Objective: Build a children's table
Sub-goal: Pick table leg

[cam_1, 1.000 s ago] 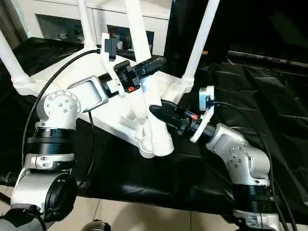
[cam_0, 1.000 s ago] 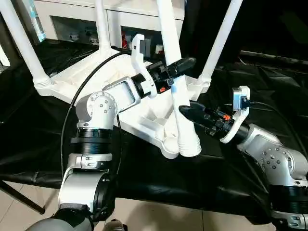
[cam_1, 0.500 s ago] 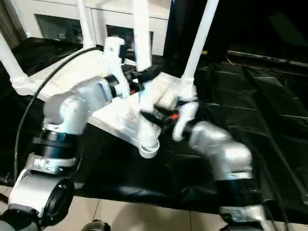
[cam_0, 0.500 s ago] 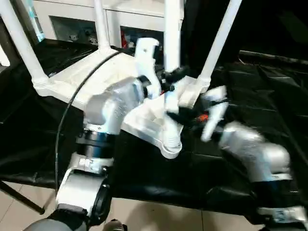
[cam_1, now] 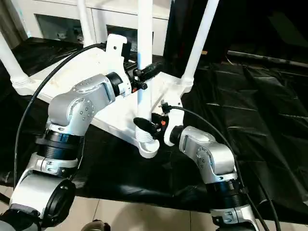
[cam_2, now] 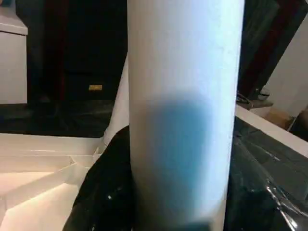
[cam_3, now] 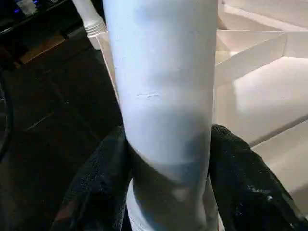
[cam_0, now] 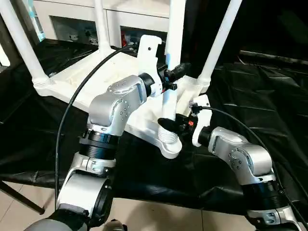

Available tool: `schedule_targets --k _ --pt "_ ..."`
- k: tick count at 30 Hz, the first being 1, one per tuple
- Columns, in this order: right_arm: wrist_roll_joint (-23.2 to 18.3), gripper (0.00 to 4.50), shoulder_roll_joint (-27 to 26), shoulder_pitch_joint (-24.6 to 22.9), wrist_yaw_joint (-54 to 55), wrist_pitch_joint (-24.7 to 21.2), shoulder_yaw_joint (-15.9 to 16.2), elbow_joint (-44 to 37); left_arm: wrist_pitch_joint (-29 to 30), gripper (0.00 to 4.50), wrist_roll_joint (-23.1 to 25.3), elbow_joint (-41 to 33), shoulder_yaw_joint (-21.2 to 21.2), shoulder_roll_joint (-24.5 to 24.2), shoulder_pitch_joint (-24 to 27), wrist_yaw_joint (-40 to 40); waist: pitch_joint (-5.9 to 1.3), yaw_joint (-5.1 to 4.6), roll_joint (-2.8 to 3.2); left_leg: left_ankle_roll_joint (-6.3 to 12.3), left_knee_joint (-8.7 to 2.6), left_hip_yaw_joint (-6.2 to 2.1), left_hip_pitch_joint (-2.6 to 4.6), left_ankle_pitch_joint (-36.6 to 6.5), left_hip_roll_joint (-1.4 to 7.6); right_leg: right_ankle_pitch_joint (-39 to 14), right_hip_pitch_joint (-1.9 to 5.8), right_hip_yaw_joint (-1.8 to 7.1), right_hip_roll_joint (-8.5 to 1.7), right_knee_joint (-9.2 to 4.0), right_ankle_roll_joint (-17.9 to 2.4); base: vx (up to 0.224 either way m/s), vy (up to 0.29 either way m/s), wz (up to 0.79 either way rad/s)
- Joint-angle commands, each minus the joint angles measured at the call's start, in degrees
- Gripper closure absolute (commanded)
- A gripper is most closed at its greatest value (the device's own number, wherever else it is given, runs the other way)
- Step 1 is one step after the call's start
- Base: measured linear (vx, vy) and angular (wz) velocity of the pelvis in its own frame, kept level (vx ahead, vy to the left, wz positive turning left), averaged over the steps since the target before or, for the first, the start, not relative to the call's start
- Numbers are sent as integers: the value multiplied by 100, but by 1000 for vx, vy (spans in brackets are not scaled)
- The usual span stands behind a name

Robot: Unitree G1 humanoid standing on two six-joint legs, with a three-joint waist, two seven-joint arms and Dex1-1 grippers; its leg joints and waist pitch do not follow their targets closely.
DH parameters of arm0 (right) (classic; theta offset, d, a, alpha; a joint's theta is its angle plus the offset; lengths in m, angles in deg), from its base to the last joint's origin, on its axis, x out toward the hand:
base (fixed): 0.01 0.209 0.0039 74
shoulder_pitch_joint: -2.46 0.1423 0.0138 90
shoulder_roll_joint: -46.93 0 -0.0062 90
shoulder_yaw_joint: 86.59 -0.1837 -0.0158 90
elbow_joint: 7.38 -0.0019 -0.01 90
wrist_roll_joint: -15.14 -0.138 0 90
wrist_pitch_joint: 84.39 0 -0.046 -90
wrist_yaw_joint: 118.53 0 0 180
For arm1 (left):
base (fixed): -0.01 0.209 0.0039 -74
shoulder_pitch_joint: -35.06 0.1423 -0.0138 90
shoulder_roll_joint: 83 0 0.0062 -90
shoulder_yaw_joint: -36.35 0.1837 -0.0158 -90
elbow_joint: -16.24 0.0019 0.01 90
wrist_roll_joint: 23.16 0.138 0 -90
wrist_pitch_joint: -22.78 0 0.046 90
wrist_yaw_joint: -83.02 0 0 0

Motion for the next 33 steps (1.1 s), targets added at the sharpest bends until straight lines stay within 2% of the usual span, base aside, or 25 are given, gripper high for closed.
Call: schedule_targets --k 1,4,6,7,8,10,14,15,20,24,25,29,30,33 --pt "-53 252 83 36 -177 74 -20 -42 -110 271 39 -9 -28 -43 -87 0 -423 -26 -26 -271 -366 -69 202 -806 124 21 214 181 -326 -390 -918 0 0 0" --pt "-111 253 122 13 -365 144 -3 -73 -157 271 70 6 -40 -72 -89 -16 -423 -23 -29 -251 -363 -69 197 -788 123 45 219 182 -329 -389 -926 0 0 0" --pt "-174 255 146 7 -484 170 -16 -96 -195 215 108 2 -19 -120 -94 -52 -422 -21 -40 -238 -362 -68 197 -795 123 30 222 181 -328 -393 -926 0 0 0" --pt "-227 255 178 -1 -614 211 -22 -119 -127 201 -59 -62 -36 -145 -72 -298 -422 -20 -35 -225 -362 -69 194 -800 121 9 220 180 -329 -394 -929 0 0 0" --pt "-295 256 260 -32 -847 270 -4 -177 46 199 -329 -154 -141 -157 -41 -517 -425 -13 -55 -209 -357 -63 197 -818 115 -22 228 175 -337 -393 -948 0 0 0" --pt "-461 257 457 -131 -1423 375 53 -325 359 180 -984 -348 -422 -172 62 -1050 -420 -2 -45 -181 -347 -56 194 -784 119 32 233 173 -334 -366 -1066 0 0 0" --pt "-598 257 729 -246 -1992 393 115 -493 578 149 -1295 -615 -179 -651 498 -2143 -404 -8 -41 -78 -357 -55 193 -816 123 -34 218 173 -325 -377 -1133 0 0 0" --pt "-604 257 803 -272 -2129 430 143 -531 614 149 -1372 -675 -110 -771 627 -2434 -405 -15 -13 -104 -364 -55 201 -869 127 -153 205 174 -319 -386 -1106 0 0 0" --pt "-902 257 1009 -335 -2714 435 54 -665 980 145 -1813 -749 -95 -1081 991 -3188 -409 -12 25 -217 -378 -53 242 -1101 140 -376 165 179 -317 -394 -1140 0 0 0" --pt "-1008 257 1146 -350 -2954 371 77 -729 1095 145 -2048 -812 -165 -1170 1125 -3518 -402 -2 10 -256 -393 -60 234 -1141 142 -347 182 175 -326 -385 -1152 0 0 0" --pt "-1021 257 1170 -367 -3014 360 92 -753 1087 174 -2115 -810 -223 -1156 1128 -3515 -402 -8 -3 -253 -392 -56 227 -1159 137 -380 186 177 -328 -393 -1149 0 0 0" --pt "-1060 257 1217 -383 -3145 345 135 -762 1099 188 -2361 -755 -443 -1098 1065 -3566 -412 -6 -10 -235 -379 -58 224 -1074 137 -323 193 176 -330 -384 -1165 0 0 0" --pt "-1057 257 1219 -388 -3152 349 138 -762 1111 218 -2360 -753 -444 -1103 1059 -3561 -412 -11 -23 -224 -377 -51 222 -1056 134 -287 193 175 -322 -380 -1171 0 0 0" --pt "-985 257 1221 -388 -3139 436 166 -724 1114 223 -2333 -710 -427 -1096 1036 -3543 -413 -7 -17 -194 -371 -51 229 -1010 134 -261 189 176 -322 -381 -1169 0 0 0"
